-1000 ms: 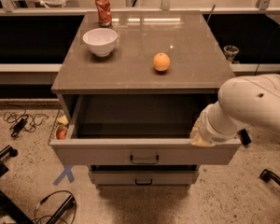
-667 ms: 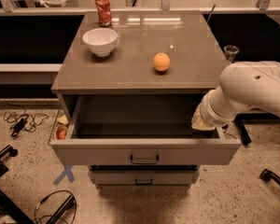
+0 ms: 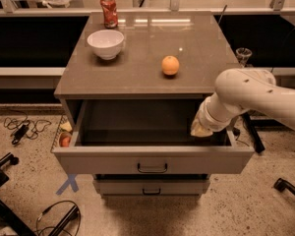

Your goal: Open top drawer

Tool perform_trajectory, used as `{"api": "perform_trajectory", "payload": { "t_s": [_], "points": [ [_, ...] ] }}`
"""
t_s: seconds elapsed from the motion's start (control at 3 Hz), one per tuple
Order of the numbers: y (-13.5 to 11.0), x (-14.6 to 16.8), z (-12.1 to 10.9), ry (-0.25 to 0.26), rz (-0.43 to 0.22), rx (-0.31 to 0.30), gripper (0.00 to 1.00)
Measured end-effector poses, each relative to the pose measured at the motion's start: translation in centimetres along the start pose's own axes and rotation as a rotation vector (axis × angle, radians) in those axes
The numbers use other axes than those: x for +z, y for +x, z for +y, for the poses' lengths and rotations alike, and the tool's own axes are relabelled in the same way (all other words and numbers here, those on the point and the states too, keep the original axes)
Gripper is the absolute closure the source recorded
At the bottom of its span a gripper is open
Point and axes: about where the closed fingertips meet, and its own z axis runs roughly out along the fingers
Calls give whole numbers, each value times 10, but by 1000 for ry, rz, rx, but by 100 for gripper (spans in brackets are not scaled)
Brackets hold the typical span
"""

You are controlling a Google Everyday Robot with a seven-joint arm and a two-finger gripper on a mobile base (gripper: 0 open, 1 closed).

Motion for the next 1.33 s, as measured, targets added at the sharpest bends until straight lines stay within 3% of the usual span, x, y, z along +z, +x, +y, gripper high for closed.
{"api": "perform_trajectory", "payload": {
  "t_s": [0.33, 0.67, 1.0, 1.33],
  "points": [
    [1, 6, -1, -7, -3, 3, 100],
    [-2, 6, 21, -11, -15, 20, 100],
    [-14, 6, 68, -28, -44, 57, 100],
    [-14, 6, 67, -28, -44, 57, 100]
  ]
}}
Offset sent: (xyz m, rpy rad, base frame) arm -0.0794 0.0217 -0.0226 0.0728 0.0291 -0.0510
